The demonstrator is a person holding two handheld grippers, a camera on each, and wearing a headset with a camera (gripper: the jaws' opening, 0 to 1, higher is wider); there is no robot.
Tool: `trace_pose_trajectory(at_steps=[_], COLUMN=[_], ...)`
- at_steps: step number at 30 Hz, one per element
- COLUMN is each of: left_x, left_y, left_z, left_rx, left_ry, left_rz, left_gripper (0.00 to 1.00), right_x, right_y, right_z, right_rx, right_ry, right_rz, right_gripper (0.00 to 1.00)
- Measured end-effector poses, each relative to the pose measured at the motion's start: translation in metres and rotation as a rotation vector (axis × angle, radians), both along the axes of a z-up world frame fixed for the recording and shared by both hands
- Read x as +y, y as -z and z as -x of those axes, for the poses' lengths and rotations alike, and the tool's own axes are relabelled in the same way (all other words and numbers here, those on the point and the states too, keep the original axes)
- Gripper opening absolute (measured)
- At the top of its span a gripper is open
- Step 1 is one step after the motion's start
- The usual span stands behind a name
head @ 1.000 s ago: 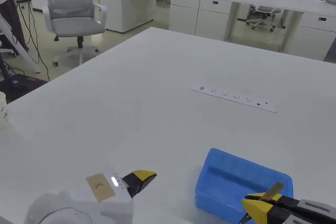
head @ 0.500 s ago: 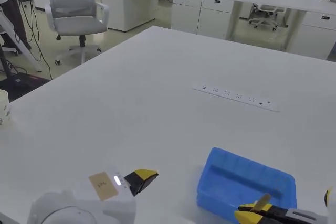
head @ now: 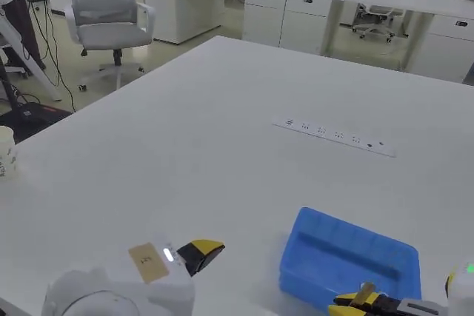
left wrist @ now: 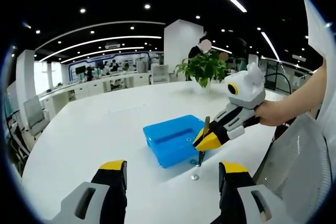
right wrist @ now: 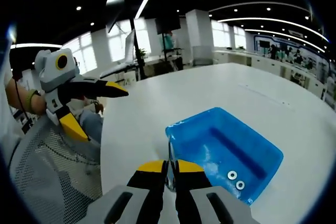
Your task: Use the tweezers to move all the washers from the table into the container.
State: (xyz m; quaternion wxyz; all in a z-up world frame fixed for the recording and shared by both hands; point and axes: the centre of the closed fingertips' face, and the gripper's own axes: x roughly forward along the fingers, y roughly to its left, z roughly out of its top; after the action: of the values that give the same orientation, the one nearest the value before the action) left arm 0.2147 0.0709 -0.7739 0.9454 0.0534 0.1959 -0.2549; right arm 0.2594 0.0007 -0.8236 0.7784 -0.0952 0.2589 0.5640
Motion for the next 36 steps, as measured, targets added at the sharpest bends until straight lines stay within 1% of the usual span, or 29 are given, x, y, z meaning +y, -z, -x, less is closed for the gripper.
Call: trace_pose_trajectory(at_steps=[4,5,7,8,9,10,13,17,22,26,33,34,36], left_x=[0.000,0.001,0.001,0.001,0.001,0.001,0.001,0.002,0.001,0.001,0.000,0.000,-0.001], left_y=[0.000,0.000,0.000,0.000,0.000,0.000,0.000,-0.001,-0.001,-0.001,-0.002,-0.003,-0.005], left_z=[0.000,0.000,0.000,0.000,0.000,0.000,0.000,0.000,0.000,0.000,0.000,0.000,0.000], left_rx=[0.000,-0.003,-0.002,-0.002,-0.002,-0.002,-0.003,-0.006,-0.006,-0.008,-0.012,-0.014,-0.021], left_ry=[0.000,-0.002,-0.001,-0.001,-0.001,-0.001,-0.002,-0.007,-0.004,-0.002,0.001,0.000,0.001], left_rz=[-0.003,-0.007,-0.004,-0.004,-0.006,-0.008,-0.008,-0.005,-0.006,-0.004,0.003,0.006,0.020], left_gripper=[0.72,0.72,0.72,0.72,0.72,0.72,0.72,0.72,0.72,0.72,0.72,0.72,0.73], right_x=[0.001,0.000,0.001,0.001,0.001,0.001,-0.001,-0.002,-0.005,-0.005,-0.003,-0.003,-0.004], right_y=[0.000,0.000,0.000,0.000,0.000,-0.001,-0.001,-0.001,-0.004,-0.009,-0.025,-0.029,-0.034], right_z=[0.001,0.001,0.001,0.001,0.001,0.000,-0.003,-0.002,0.001,0.002,0.002,0.002,0.001], right_rx=[-0.014,-0.022,-0.053,-0.053,-0.043,-0.022,0.010,0.020,0.037,0.048,0.069,0.081,0.087], right_ry=[-0.009,-0.013,-0.023,-0.024,-0.019,0.000,0.028,0.034,0.047,0.055,0.051,0.053,0.056], right_rz=[0.002,0.007,0.020,0.020,0.013,-0.003,-0.022,-0.021,-0.038,-0.057,-0.093,-0.102,-0.112], right_gripper=[0.03,0.03,0.02,0.02,0.02,0.02,0.02,0.02,0.02,0.02,0.02,0.02,0.02])
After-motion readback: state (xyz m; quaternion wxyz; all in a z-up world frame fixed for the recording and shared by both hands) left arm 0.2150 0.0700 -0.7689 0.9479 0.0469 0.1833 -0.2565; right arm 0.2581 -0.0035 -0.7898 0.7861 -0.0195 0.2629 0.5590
